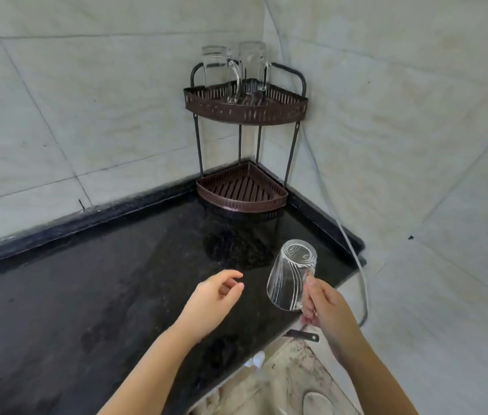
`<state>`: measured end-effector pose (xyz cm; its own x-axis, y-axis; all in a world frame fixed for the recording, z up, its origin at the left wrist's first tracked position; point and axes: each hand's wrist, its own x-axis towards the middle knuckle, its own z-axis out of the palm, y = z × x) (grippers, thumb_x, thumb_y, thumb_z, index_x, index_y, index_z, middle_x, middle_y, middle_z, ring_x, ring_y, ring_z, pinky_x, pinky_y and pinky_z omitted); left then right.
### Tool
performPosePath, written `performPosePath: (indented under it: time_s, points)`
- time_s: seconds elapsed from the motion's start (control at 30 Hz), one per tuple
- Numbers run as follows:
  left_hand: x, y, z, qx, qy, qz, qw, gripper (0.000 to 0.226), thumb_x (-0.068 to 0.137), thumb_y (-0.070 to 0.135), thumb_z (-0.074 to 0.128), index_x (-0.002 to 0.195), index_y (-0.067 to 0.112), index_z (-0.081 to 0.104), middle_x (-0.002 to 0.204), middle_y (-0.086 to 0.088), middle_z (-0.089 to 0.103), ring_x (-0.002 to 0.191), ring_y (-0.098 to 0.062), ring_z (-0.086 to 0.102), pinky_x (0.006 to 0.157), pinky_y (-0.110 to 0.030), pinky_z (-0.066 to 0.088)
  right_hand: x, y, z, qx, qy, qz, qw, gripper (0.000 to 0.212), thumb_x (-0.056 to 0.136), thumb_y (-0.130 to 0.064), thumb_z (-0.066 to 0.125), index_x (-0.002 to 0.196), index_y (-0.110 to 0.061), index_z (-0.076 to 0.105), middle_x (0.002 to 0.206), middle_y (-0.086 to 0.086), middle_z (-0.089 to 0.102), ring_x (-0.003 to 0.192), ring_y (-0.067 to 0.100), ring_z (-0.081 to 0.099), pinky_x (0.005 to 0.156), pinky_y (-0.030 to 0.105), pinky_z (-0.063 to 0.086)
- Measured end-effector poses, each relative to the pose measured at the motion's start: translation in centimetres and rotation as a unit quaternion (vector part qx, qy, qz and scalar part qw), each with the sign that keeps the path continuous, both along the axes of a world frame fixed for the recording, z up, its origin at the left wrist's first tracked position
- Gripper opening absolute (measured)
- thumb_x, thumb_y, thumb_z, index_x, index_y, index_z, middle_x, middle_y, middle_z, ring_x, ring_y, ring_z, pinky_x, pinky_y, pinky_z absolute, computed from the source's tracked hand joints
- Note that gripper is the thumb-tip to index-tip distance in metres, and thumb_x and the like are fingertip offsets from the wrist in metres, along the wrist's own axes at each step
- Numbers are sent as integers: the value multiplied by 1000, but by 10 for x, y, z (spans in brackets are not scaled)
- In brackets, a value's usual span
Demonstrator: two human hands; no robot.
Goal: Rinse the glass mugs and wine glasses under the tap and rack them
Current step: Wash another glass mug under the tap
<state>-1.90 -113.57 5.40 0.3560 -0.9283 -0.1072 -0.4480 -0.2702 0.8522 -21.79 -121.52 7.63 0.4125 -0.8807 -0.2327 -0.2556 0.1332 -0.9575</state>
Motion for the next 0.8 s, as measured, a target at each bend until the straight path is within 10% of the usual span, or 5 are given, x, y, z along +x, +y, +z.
performPosePath:
  time_s: [0.33,0.5,0.8]
  points:
    - [51,-194,73,-97,-39,59,993,26,95,24,52,120,23,58,100,9,63,93,-4,59,84,-17,48,63,-207,105,-90,-57,96,990,42,100,-35,36,62,-19,39,51,-9,35,48,6,36,64,27,46]
    - [78,-272,114,-215,-221,113,945,40,95,20,51,135,18,48,130,0,52,121,-13,46,99,-24,36,105,-288,177,-109,-143,156,971,38,100,-36,37,65,-19,40,53,-9,34,47,7,34,58,25,47]
    - [89,-309,108,-206,-423,172,865,46,85,26,40,123,9,58,120,-10,58,112,-24,42,96,-42,42,201,-376,195,-59,-53,203,976,39,100,-41,39,66,-21,42,55,-7,34,47,8,32,57,26,47]
